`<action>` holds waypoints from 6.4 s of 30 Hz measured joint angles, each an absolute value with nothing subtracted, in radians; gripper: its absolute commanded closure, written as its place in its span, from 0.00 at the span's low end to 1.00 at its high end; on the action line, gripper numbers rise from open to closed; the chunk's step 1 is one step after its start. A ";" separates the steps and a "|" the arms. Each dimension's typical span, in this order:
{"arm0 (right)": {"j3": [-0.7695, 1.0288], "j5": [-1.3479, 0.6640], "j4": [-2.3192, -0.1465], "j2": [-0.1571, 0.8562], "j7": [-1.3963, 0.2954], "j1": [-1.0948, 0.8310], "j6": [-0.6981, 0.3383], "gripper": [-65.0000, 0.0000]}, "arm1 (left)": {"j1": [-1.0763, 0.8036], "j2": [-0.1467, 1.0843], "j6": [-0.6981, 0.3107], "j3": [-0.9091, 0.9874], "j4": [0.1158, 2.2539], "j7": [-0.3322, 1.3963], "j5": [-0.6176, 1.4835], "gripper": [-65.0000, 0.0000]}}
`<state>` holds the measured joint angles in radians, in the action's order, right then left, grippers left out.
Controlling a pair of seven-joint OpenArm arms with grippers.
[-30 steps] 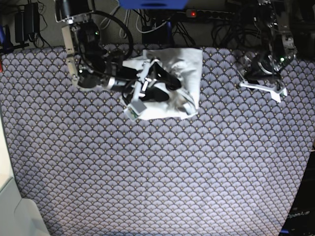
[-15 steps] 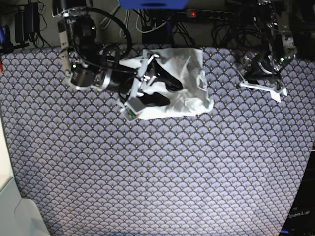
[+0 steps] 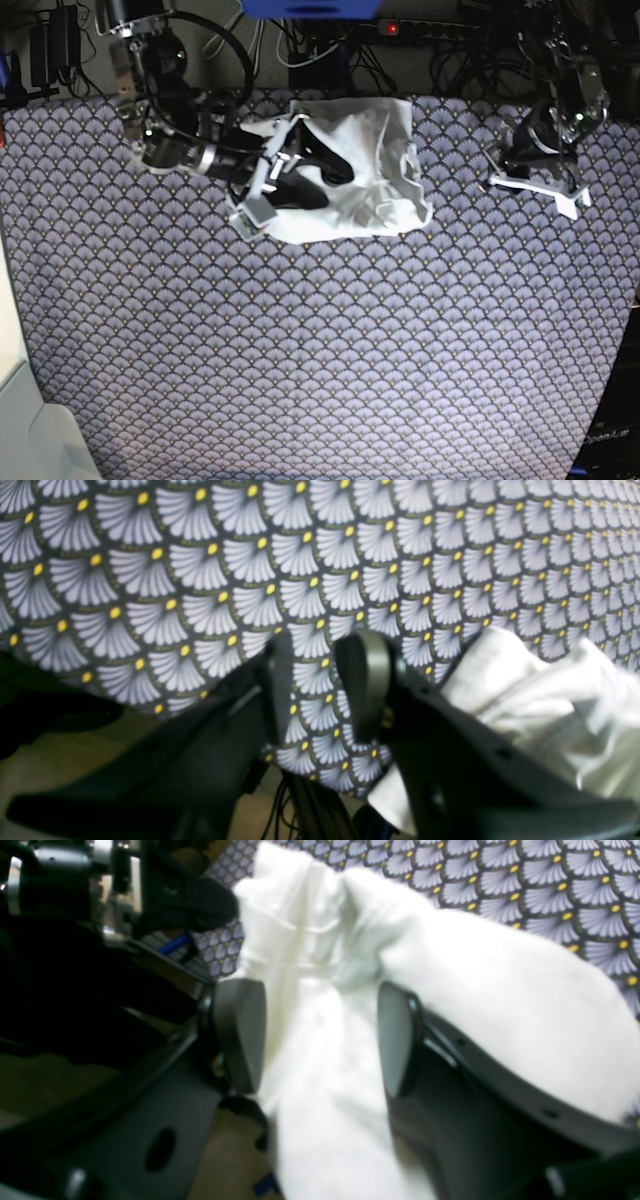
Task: Fold the T-shirt properly
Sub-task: 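Move the left gripper to the bundle's edge opposite the right gripper, then grasp opposite edges of the white bundle with both grippers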
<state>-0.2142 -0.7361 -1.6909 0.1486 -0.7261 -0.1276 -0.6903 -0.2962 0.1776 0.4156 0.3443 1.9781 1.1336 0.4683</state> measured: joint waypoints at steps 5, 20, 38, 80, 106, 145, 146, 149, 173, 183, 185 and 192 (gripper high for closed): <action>-0.213 -0.736 -1.689 0.167 -0.720 -0.131 -0.691 0.61 | -0.295 0.178 0.416 0.348 1.997 1.133 0.578 0.70; -0.213 -0.748 -1.605 0.197 -0.706 -0.125 -0.691 0.72 | -0.271 0.233 0.416 0.549 1.986 1.126 1.127 0.70; -0.212 -0.743 -1.570 0.207 -0.706 -0.120 -0.694 1.00 | -0.198 0.128 0.137 0.246 1.937 1.126 1.311 0.70; -0.212 -0.772 -1.449 0.222 -0.678 -0.123 -0.710 1.00 | -0.067 0.171 0.130 0.170 1.427 1.108 1.147 0.70; -0.219 -0.737 -1.547 0.200 -0.757 0.035 -0.691 1.00 | -0.061 0.171 0.126 0.173 1.379 1.101 1.172 0.70; -0.213 -0.737 -1.553 0.330 -0.539 -0.078 -0.685 1.00 | -0.058 0.167 0.145 0.249 1.545 1.125 1.315 0.70; -0.212 -0.736 -1.554 0.340 -0.538 -0.078 -0.685 1.00 | -0.067 0.172 0.145 0.266 1.545 1.122 1.314 0.70; -0.210 -0.736 -1.554 0.350 -0.538 -0.078 -0.684 1.00 | -0.123 0.210 0.138 0.296 1.545 1.121 1.325 0.62; -0.212 -0.737 -1.552 0.352 -0.537 -0.078 -0.685 1.00 | -0.191 0.221 0.142 0.161 1.628 1.122 1.276 0.31; -0.212 -0.736 -1.552 0.352 -0.538 -0.078 -0.685 1.00 | -0.191 0.276 0.144 0.155 1.638 1.128 1.216 0.31; -0.212 -0.737 -1.552 0.352 -0.538 -0.078 -0.685 1.00 | -0.191 0.286 0.146 0.157 1.660 1.126 1.200 0.31; -0.212 -0.737 -1.551 0.352 -0.538 -0.078 -0.685 1.00 | -0.183 0.319 0.145 0.142 1.686 1.126 1.205 0.31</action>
<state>-0.2123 -0.7368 -1.5513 0.3515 -0.5377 -0.0780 -0.6846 -0.1829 0.3191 0.1452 0.1421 1.6863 1.1259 1.2049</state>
